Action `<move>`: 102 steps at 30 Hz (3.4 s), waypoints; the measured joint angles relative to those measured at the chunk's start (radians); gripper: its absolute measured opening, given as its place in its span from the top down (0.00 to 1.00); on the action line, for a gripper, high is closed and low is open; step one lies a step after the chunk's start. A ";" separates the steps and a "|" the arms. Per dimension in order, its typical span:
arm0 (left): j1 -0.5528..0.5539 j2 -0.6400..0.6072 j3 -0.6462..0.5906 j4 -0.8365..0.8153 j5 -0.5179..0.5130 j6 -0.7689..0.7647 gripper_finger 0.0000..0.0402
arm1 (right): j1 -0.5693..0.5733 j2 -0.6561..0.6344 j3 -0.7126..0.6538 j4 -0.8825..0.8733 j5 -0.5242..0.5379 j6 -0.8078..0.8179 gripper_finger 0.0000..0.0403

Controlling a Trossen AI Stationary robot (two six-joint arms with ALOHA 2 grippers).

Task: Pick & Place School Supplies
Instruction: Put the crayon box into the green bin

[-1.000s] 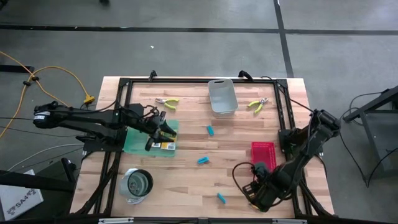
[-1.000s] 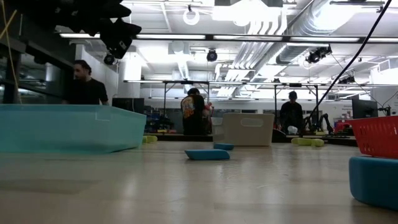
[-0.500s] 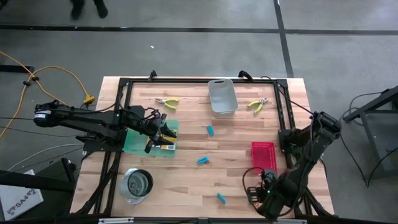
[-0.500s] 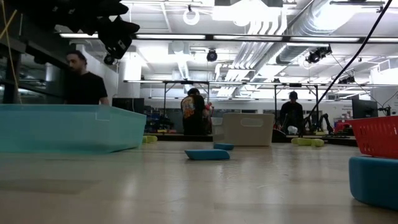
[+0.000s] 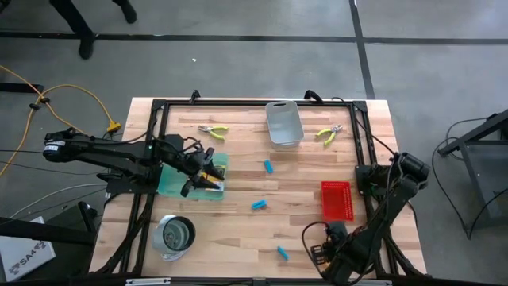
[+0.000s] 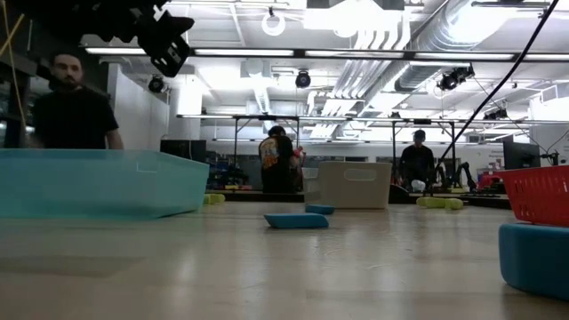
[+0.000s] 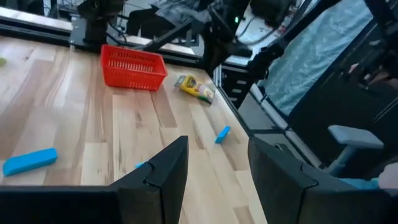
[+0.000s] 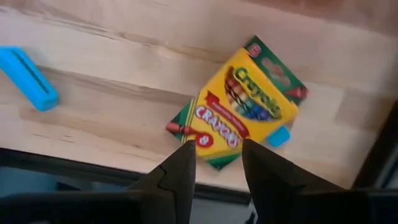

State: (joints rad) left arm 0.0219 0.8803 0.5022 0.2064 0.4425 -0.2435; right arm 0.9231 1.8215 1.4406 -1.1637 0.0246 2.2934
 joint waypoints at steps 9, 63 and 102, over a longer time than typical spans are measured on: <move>0.000 0.000 0.000 0.019 0.002 -0.034 0.59 | -0.048 0.011 0.000 0.027 -0.002 -0.358 0.71; -0.037 0.000 0.000 -0.007 0.057 -0.109 0.59 | 0.149 0.082 -0.002 0.027 0.172 0.123 0.72; -0.037 0.000 0.000 0.072 0.027 -0.132 0.59 | 0.292 0.157 -0.002 -0.020 0.415 0.226 0.72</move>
State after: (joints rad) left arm -0.0154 0.8799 0.5018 0.2787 0.4694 -0.3752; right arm 1.2152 1.9783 1.4384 -1.1841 0.4394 2.5191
